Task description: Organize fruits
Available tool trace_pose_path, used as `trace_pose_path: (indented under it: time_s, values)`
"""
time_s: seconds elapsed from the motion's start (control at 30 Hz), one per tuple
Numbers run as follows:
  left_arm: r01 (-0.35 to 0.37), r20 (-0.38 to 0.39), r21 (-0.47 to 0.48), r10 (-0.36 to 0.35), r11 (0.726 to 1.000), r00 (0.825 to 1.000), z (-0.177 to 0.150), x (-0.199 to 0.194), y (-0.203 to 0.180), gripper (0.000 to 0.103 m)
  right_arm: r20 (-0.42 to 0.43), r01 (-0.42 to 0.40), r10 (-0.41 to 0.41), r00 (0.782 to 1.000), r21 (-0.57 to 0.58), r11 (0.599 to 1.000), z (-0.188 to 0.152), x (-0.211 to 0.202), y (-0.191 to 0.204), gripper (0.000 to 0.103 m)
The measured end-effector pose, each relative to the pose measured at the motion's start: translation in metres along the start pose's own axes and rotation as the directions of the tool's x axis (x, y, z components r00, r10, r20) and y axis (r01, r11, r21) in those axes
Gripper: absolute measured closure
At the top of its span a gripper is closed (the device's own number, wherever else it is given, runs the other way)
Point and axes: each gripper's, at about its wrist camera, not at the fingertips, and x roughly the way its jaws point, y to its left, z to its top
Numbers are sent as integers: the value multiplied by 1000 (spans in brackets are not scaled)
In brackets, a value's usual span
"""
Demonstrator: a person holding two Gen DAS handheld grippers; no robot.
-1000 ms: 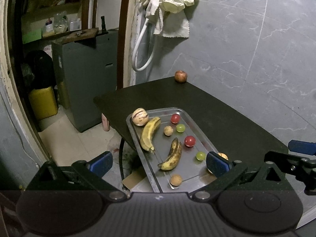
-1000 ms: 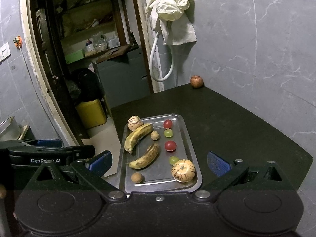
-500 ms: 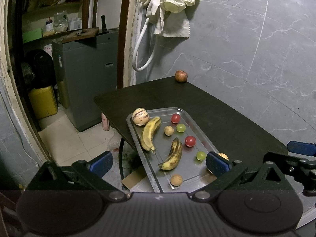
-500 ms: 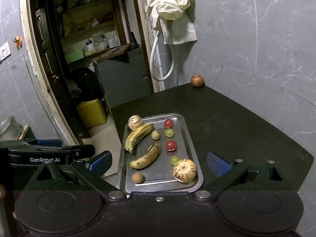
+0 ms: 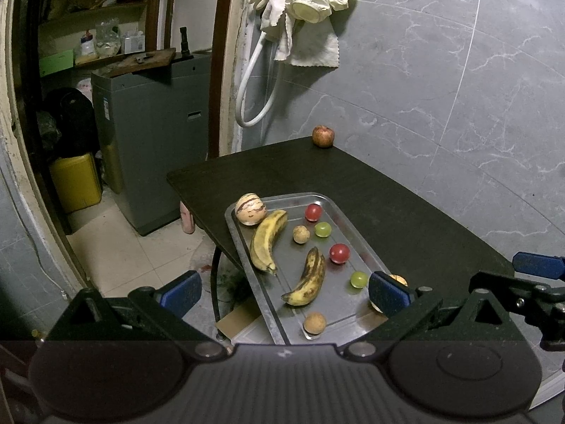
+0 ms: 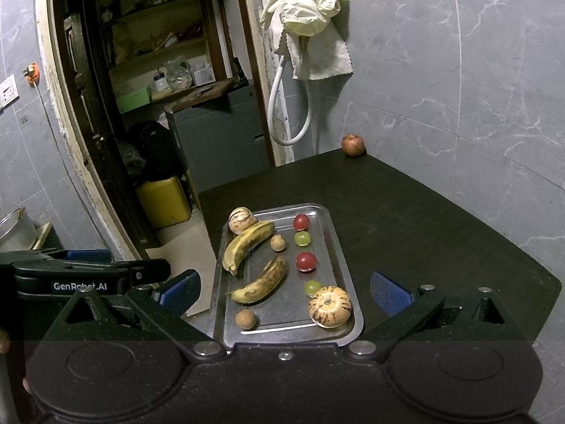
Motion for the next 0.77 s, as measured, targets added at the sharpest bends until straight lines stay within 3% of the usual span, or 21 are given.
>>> trace_pose_path:
  time_s: [0.3, 0.5, 0.77]
  values:
    - [4, 0, -5, -4, 1000, 1000, 0, 0, 0, 0, -1, -3, 3, 1000, -1, 1000, 1, 2, 0, 1]
    - [44, -1, -50, -45, 998, 999, -1, 2, 3, 0, -2, 1, -1, 1000, -4, 1000, 1, 2, 0, 1]
    - [25, 16, -30, -25, 999, 1000, -1, 2, -3, 0, 0, 2, -2, 1000, -5, 1000, 2, 5, -4, 1]
